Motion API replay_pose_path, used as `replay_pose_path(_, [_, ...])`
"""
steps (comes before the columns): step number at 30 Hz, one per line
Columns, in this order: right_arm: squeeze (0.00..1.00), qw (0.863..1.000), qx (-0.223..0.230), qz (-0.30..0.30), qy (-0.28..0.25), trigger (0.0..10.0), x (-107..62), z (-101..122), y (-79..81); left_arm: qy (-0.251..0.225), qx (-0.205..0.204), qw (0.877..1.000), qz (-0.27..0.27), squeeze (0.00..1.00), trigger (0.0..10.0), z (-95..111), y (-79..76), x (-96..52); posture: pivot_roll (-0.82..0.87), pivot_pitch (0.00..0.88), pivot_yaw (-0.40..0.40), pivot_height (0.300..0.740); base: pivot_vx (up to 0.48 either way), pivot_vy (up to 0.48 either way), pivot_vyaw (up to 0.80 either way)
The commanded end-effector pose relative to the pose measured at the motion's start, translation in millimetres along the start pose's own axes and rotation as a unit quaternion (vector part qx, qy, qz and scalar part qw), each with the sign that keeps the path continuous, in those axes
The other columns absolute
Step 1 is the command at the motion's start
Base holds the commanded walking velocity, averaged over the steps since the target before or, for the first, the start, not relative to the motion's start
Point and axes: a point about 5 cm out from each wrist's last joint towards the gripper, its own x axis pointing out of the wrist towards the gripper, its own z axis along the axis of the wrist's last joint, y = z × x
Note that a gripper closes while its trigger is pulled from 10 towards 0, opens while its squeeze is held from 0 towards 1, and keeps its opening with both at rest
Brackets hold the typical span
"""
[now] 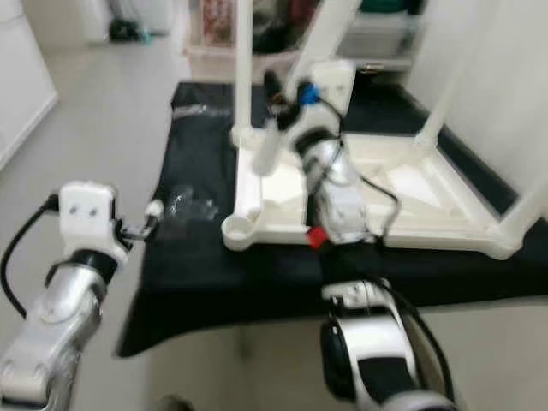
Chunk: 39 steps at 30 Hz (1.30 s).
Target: Building children table
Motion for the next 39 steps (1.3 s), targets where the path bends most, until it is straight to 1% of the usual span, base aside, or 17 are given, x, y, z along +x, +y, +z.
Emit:
replay_pose_path(1, [0.0, 1.0, 0.008, 0.009, -0.007, 10.0, 1.6, 4, 4.6, 0.007, 0.006, 1.0, 0.01, 0.0, 10.0, -3, 4.2, -1.4, 0.1, 0.089, -0.065, 0.74, 0.0, 0.0, 0.0])
replay_pose_path(12, [0.0, 1.0, 0.004, 0.01, -0.007, 10.0, 1.6, 4, 5.8, 0.001, 0.009, 1.0, 0.017, 0.0, 10.0, -1, 6.8, 1.2, 0.1, 0.094, -0.07, 0.74, 0.0, 0.0, 0.0])
replay_pose_path(15, [0.0, 1.0, 0.004, 0.009, -0.006, 10.0, 0.9, 3, 6.2, -0.002, 0.016, 1.0, 0.018, 0.0, 10.0, 0, 7.5, 1.6, 0.1, 0.095, -0.07, 0.74, 0.0, 0.0, 0.0])
replay_pose_path(31, [0.0, 1.0, 0.003, 0.009, -0.006, 10.0, -0.1, 3, 6.1, -0.006, 0.005, 1.0, 0.027, 0.0, 10.0, 3, 10.3, 4.4, 0.1, 0.096, -0.07, 0.74, 0.0, 0.0, 0.0])
replay_pose_path(36, [0.0, 1.0, 0.002, 0.009, -0.006, 10.0, -0.2, 3, 5.8, -0.01, 0.011, 1.0, 0.019, 0.0, 10.0, 5, 8.0, 4.5, 0.1, 0.099, -0.069, 0.74, 0.0, 0.0, 0.0])
replay_pose_path(39, [0.0, 1.0, 0.003, 0.009, -0.004, 10.0, -0.9, 2, 6.7, -0.018, 0.021, 0.999, 0.018, 0.0, 10.0, 7, 8.1, 4.6, 0.1, 0.099, -0.068, 0.74, 0.396, 0.0, 0.0])
